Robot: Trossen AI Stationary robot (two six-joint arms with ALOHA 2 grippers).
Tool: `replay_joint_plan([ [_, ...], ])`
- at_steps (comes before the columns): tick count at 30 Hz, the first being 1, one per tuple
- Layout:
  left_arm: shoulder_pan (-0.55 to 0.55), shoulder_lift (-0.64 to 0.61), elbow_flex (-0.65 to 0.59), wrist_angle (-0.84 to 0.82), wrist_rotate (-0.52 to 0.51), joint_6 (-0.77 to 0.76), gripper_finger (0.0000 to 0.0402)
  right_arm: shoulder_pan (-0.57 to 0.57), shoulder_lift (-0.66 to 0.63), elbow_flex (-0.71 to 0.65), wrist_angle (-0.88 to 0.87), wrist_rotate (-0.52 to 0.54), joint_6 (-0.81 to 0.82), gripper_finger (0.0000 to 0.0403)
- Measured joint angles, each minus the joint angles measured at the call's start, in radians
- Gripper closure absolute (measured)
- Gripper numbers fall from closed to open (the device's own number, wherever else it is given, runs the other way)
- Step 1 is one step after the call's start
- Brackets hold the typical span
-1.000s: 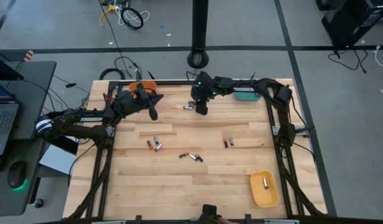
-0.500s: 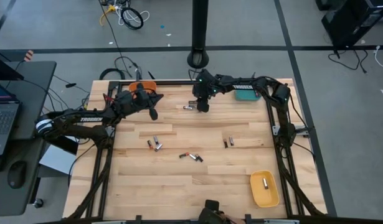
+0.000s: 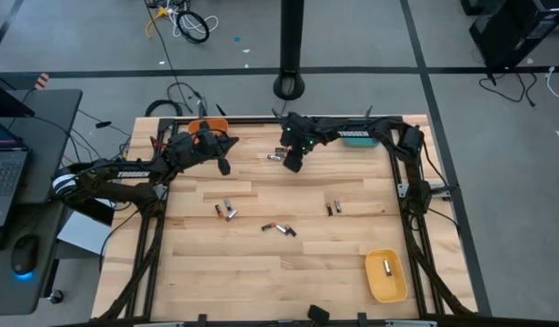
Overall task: Sort batteries
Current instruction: Put the black-orange battery into the orange bin
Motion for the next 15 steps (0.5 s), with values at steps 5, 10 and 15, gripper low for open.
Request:
replay_joint_plan([
  [5, 0.0, 0.0, 0.0, 0.002, 0.0, 0.006, 0.0392, 0.019, 0.004, 0.0, 0.001, 0.027, 0.107, 0.0239],
  [10, 0.0, 0.0, 0.0, -0.001, 0.0, 0.023, 0.0392, 0.03, 0.019, 0.0, 0.004, 0.061, 0.16, 0.0241],
  [15, 0.0, 0.0, 0.0, -0.001, 0.001, 0.023, 0.0392, 0.031, 0.02, -0.001, -0.002, 0.107, 0.188, 0.0242],
])
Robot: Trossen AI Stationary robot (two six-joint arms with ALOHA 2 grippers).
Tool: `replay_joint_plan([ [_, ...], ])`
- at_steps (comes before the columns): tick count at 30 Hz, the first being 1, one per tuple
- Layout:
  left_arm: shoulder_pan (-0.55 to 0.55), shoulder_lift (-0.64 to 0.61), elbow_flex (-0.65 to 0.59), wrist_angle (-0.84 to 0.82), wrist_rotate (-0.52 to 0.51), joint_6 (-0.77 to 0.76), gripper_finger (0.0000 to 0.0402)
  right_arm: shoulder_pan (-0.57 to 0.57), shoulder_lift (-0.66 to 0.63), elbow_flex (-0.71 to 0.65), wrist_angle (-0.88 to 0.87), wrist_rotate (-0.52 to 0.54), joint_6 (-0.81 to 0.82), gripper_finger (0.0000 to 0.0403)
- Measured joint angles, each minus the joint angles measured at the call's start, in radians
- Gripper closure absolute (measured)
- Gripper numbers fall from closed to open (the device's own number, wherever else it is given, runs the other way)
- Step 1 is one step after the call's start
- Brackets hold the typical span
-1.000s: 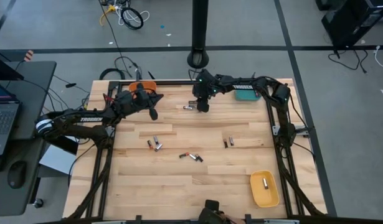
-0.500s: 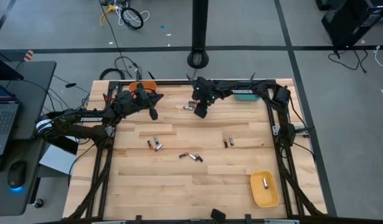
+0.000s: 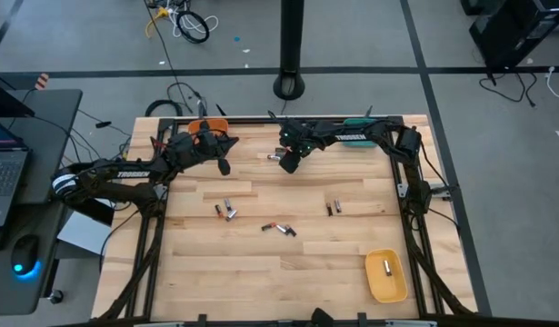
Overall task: Sort batteries
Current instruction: Put the black-orange battery into the orange bin
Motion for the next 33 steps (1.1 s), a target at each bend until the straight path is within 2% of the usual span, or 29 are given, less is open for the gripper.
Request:
replay_joint_plan([
  [15, 0.0, 0.0, -0.003, -0.003, 0.004, 0.0, 0.0392, 0.001, -0.006, -0.079, 0.009, 0.001, 0.002, 0.0245],
  [19, 0.0, 0.0, -0.003, -0.003, 0.004, -0.009, 0.0392, 0.005, -0.006, -0.079, 0.007, 0.002, -0.032, 0.0269],
  [25, 0.0, 0.0, -0.004, 0.013, 0.004, -0.046, 0.0392, 0.011, -0.013, -0.081, -0.003, 0.003, -0.101, 0.0344],
  [33, 0.0, 0.0, -0.005, 0.08, 0.067, -0.16, 0.0392, 0.016, -0.137, -0.09, -0.066, 0.028, -0.172, 0.0345],
])
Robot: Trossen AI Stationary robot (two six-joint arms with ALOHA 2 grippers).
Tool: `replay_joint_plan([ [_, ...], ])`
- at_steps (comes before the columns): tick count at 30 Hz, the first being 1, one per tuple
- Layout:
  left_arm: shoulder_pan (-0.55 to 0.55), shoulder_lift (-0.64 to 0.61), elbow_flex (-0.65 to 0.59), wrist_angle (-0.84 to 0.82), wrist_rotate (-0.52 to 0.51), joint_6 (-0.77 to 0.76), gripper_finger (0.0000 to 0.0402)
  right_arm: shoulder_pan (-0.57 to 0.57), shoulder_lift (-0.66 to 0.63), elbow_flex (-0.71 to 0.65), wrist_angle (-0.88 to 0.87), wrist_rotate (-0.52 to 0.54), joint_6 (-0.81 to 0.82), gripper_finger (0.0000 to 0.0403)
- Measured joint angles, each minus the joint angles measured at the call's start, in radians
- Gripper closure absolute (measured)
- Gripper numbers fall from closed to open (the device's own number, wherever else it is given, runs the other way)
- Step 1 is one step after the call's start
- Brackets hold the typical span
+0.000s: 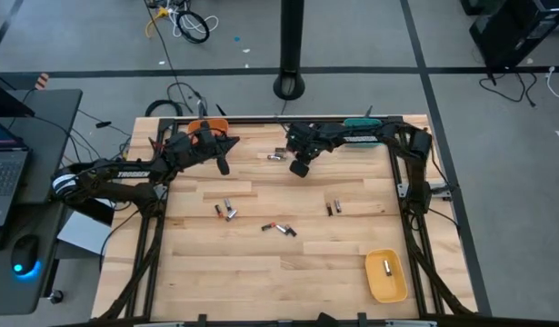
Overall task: Sort batteries
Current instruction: Put the black-orange battery into the orange bin
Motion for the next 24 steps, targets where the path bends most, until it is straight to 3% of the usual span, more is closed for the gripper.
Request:
replay_joint_plan([
  [5, -0.004, 0.0, 0.0, 0.057, 0.056, -0.06, 0.0392, 0.047, -0.105, 0.001, 0.039, 0.004, -0.008, 0.0345],
  [13, -0.054, 0.0, 0.009, 0.118, 0.104, -0.1, 0.0375, 0.207, -0.166, 0.003, 0.373, 0.002, -0.088, 0.0345],
  [24, -0.207, 0.0, 0.01, 0.217, 0.105, 0.031, 0.0261, 0.337, -0.172, 0.004, 0.597, 0.073, -0.183, 0.0345],
])
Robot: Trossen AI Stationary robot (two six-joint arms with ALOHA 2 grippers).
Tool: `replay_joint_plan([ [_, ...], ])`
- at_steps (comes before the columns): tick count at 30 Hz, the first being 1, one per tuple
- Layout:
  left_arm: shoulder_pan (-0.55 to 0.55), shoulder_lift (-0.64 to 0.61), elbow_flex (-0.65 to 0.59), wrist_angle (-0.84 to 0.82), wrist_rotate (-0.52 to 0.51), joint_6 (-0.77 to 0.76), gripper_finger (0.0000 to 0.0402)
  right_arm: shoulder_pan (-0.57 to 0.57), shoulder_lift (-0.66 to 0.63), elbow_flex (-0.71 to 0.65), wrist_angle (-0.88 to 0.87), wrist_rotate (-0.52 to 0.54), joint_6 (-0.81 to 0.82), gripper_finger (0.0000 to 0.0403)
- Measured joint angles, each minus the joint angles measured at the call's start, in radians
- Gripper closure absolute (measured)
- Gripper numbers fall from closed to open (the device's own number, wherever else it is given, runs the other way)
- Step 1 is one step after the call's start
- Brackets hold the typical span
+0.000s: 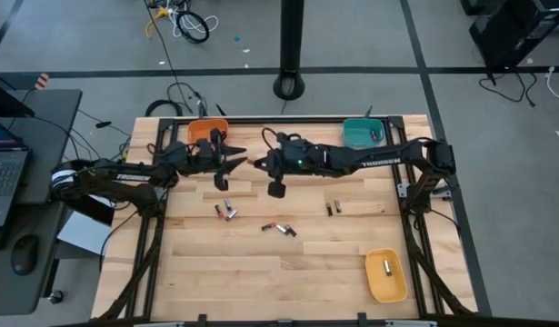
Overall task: Sort batteries
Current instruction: Put the black-orange battery into the orange bin
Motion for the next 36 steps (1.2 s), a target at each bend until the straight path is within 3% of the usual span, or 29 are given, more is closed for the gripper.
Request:
replay_joint_plan([
  [8, -0.048, -0.002, 0.0, 0.028, 0.054, 0.079, 0.0208, 0.031, 0.0, 0.0, 0.026, -0.004, -0.043, 0.0345],
  [16, -0.046, -0.002, 0.004, 0.051, 0.067, 0.103, 0.0206, 0.034, -0.048, -0.001, 0.018, 0.0, -0.076, 0.0345],
  [21, -0.051, 0.004, -0.002, 0.025, 0.144, 0.102, 0.0206, 0.029, -0.071, 0.005, 0.083, 0.014, -0.081, 0.0345],
  [36, -0.084, 0.03, 0.067, 0.055, 0.124, 0.054, 0.0206, 0.032, -0.063, 0.002, 0.072, -0.031, -0.082, 0.0345],
])
